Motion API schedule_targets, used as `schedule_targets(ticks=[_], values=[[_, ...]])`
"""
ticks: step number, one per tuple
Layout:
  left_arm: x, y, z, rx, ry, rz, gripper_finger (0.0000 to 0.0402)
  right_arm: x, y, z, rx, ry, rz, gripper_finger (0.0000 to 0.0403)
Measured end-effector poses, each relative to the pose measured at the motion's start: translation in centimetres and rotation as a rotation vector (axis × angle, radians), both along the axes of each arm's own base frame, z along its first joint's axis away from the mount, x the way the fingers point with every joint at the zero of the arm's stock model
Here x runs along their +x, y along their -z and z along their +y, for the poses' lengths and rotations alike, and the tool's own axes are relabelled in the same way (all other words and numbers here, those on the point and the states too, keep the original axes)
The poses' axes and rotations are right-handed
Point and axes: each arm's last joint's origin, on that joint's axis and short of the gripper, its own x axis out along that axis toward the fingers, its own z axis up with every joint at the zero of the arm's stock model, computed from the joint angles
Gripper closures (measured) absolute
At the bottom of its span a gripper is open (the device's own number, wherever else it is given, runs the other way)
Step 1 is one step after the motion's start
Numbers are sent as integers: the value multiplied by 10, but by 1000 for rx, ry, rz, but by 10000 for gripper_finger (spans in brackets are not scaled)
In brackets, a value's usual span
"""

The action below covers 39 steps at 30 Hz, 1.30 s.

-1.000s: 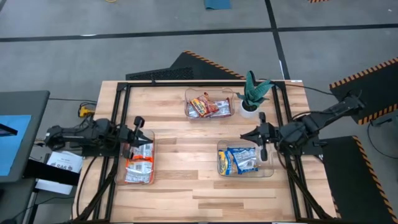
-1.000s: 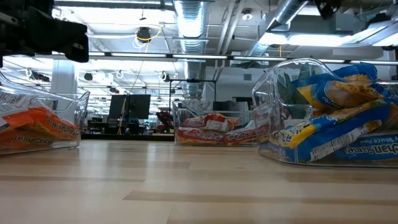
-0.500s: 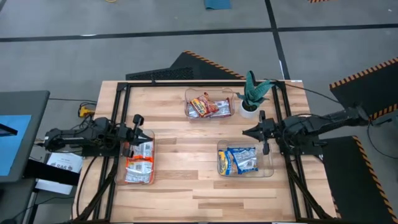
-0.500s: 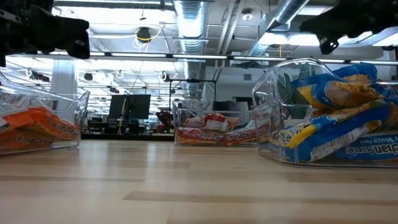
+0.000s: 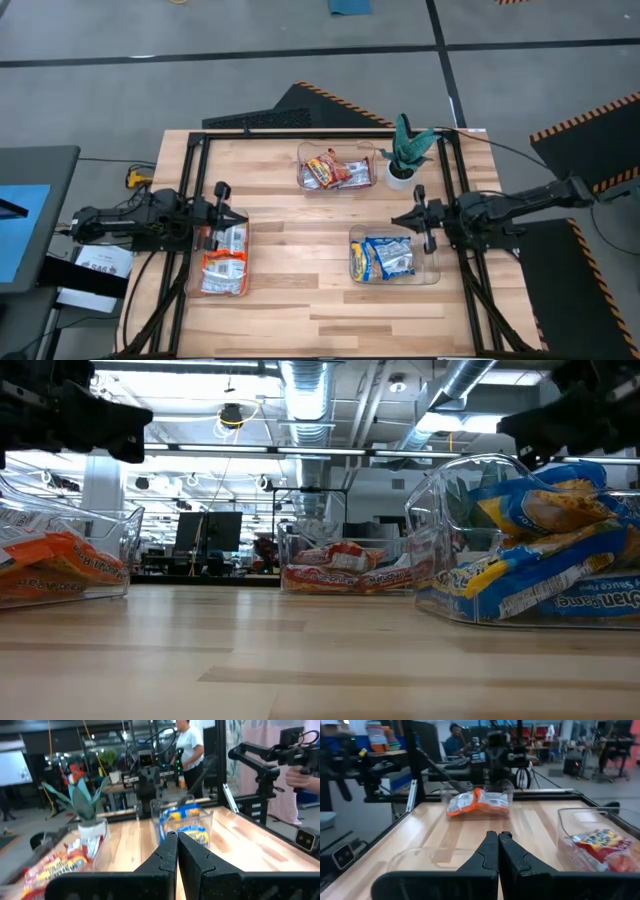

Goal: Sort Maruchan noodles
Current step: Return to Home Position

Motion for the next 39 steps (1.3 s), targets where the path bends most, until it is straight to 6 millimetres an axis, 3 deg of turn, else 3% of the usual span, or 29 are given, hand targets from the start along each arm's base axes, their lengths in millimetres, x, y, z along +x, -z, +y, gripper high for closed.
schedule_targets(ticks=[6,20,39], values=[[1,10,1,-6,-17,107,401,-6,15,3,-35,-52,-99,385],[2,15,4,-17,-128,158,401,-7,15,2,-140,-44,-110,384],[2,15,4,-24,-129,159,401,-6,42,-27,-125,13,166,383]])
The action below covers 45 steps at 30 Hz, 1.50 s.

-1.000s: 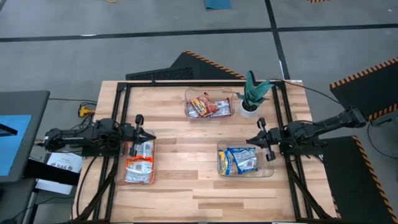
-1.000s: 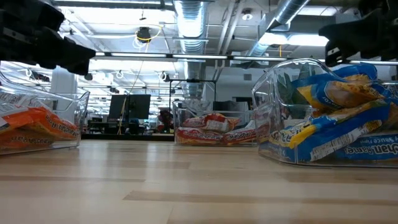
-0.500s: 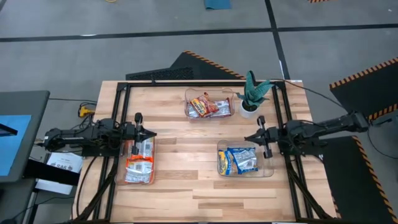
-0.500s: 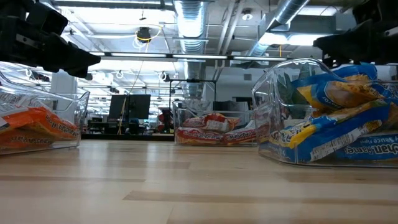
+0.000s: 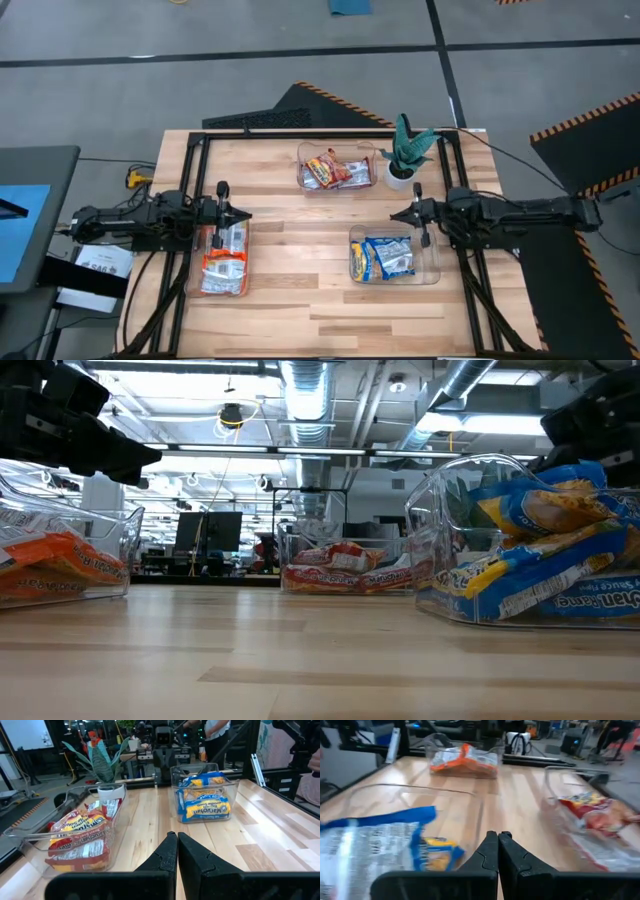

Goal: Sort Maruchan noodles
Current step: Return to Home Position

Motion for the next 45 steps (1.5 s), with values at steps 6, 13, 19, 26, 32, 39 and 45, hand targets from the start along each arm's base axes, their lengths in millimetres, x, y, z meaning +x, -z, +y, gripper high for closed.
schedule_targets(ticks=[6,13,19,26,32,39,45], values=[[0,0,0,0,0,0,401,-3,-2,-16,8,13,-24,383],[0,0,0,0,0,0,401,-4,-2,-17,110,-26,-23,384],[0,0,0,0,0,0,401,-1,-2,1,76,-24,-15,385],[0,0,0,0,0,0,401,-8,-7,14,-13,8,-79,385],[0,0,0,0,0,-1,401,-14,-11,13,-50,51,-130,380],[0,0,0,0,0,-1,401,-15,-12,10,-60,152,-137,372],[0,0,0,0,0,0,401,-15,-12,10,-58,151,-137,365]])
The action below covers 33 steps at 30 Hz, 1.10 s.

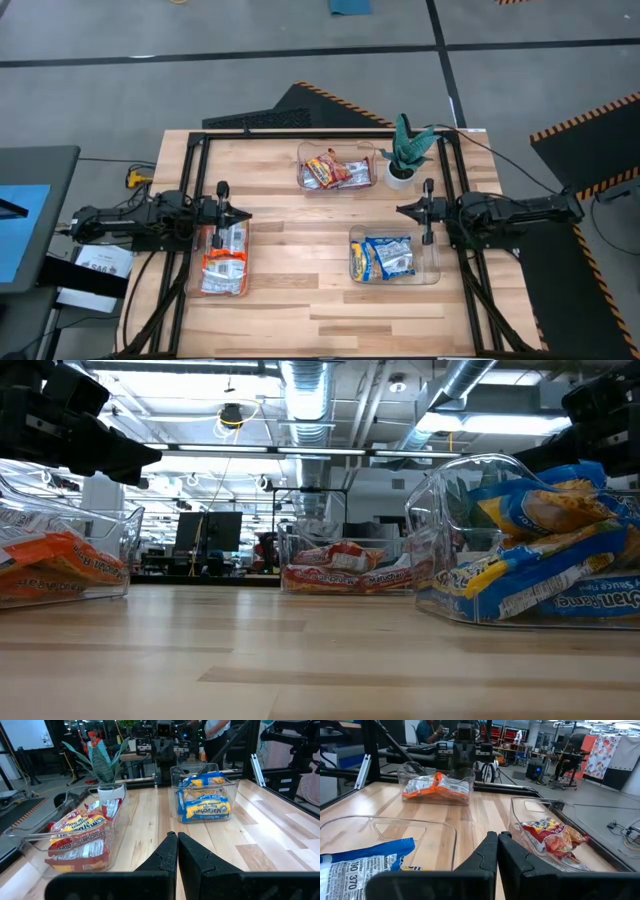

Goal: Sort Maruchan noodles
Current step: Return to Home Position

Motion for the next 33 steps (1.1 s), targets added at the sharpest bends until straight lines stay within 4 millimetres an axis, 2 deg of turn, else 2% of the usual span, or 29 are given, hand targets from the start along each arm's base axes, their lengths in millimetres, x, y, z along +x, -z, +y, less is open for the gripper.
schedule_targets(ticks=[33], values=[[0,1,-2,0,9,-23,401,0,0,0,0,1,4,365]])
